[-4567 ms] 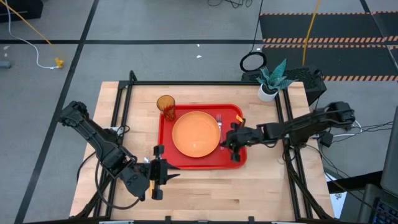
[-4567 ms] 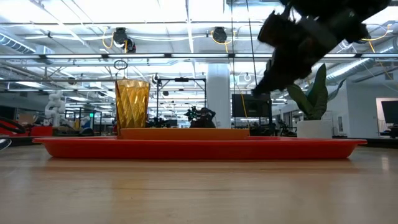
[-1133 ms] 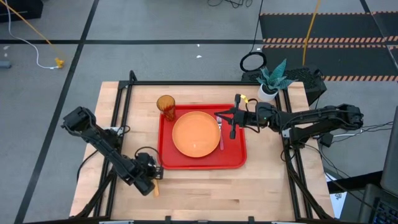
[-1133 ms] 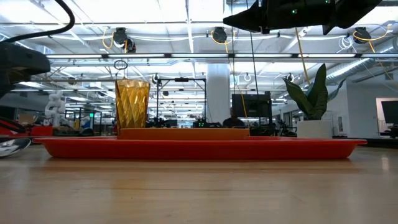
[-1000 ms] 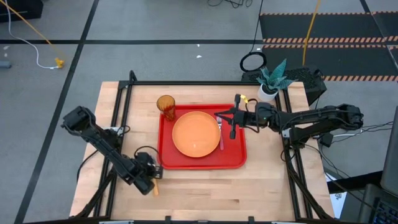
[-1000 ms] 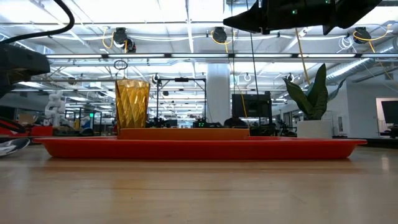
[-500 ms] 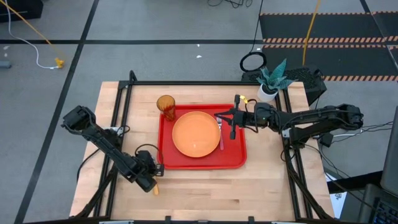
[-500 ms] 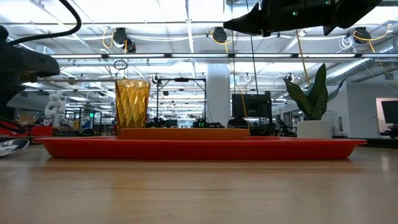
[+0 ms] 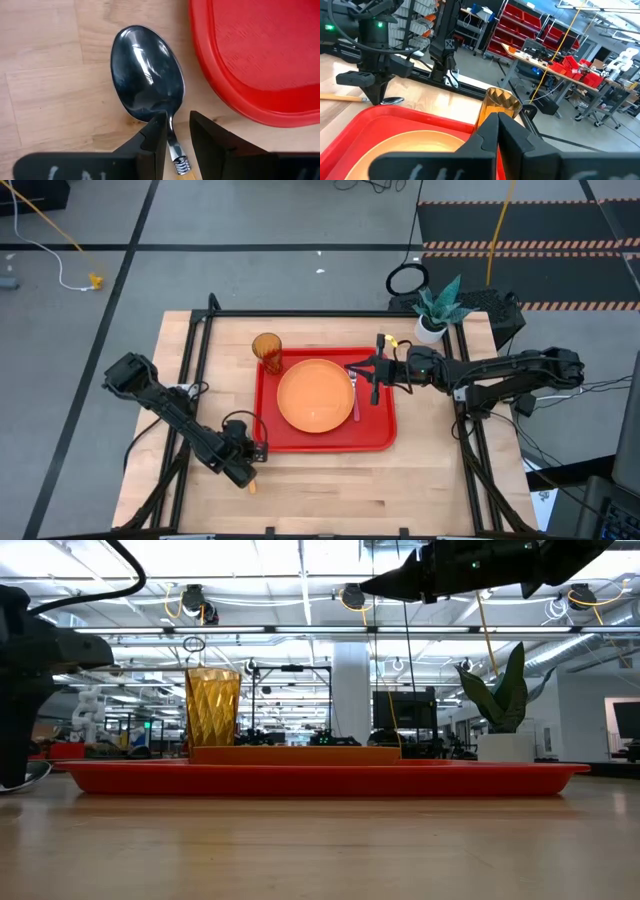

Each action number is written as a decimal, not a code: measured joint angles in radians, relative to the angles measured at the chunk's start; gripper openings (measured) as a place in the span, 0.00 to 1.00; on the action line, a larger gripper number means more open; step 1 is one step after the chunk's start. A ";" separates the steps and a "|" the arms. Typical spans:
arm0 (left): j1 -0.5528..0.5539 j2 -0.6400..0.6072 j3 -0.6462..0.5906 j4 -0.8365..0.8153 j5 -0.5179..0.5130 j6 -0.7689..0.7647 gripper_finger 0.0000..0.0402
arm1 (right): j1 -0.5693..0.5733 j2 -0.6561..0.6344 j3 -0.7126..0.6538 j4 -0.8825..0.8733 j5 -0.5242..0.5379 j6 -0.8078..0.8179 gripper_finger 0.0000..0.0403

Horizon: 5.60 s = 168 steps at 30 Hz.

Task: Pick and place plate/cup/fork/spoon on tray
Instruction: Put the yellow spoon on the red tray to the right of the pink fork

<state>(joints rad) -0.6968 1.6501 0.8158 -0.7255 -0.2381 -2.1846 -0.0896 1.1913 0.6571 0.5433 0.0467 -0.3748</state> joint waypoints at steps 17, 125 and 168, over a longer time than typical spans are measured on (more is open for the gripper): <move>-0.015 -0.072 0.051 -0.054 0.069 0.001 0.22 | 0.000 0.000 0.000 -0.002 0.002 -0.003 0.00; -0.134 -0.280 -0.041 -0.146 -0.094 0.191 0.00 | 0.095 0.000 0.000 -0.089 0.003 0.156 0.00; 0.336 -0.456 -0.038 1.161 -0.271 2.040 0.00 | 0.335 0.284 0.026 0.253 0.117 0.382 0.08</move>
<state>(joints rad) -0.3611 1.1943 0.7775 0.4358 -0.5096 -0.1442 0.2450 1.4754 0.6834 0.7959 0.1636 0.0074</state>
